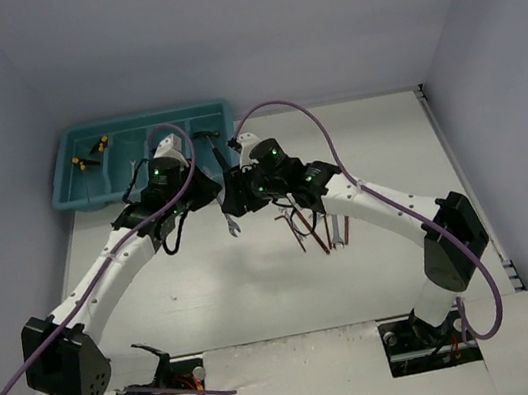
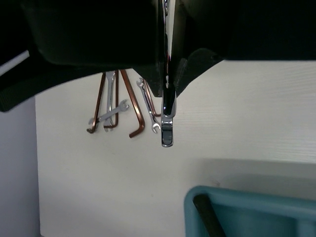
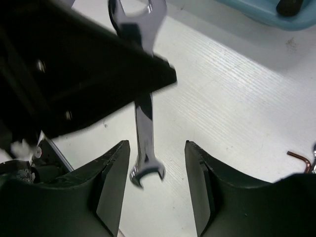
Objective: Sort the tools into containers
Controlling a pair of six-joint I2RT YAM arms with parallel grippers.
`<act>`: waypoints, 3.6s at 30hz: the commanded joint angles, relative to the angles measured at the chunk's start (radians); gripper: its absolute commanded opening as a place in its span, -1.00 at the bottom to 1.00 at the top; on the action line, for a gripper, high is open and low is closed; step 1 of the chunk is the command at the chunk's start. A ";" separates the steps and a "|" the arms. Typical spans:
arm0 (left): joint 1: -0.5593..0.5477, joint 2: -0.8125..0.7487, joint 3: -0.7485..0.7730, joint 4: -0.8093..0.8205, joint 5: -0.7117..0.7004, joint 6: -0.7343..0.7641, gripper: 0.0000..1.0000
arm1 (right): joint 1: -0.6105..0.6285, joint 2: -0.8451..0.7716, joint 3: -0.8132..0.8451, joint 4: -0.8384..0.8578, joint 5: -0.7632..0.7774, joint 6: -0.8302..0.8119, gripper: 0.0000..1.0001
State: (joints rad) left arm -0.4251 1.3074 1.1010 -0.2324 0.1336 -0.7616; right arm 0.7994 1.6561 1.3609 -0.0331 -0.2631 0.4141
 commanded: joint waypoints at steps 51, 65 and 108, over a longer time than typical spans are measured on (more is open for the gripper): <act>0.406 0.384 0.712 -0.288 -0.055 0.374 0.38 | -0.337 -0.036 -0.244 -0.250 0.404 0.097 -0.27; 0.215 0.002 0.284 -0.372 0.006 0.337 0.38 | -0.381 0.108 -0.215 -0.249 0.511 0.416 -0.23; 0.177 -0.209 0.105 -0.431 0.072 0.262 0.38 | -0.184 0.013 -0.269 -0.224 0.551 0.128 -1.00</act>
State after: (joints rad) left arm -0.2330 1.1217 1.1994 -0.7018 0.1899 -0.4636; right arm 0.6077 1.7389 1.0401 -0.2633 0.2914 0.6377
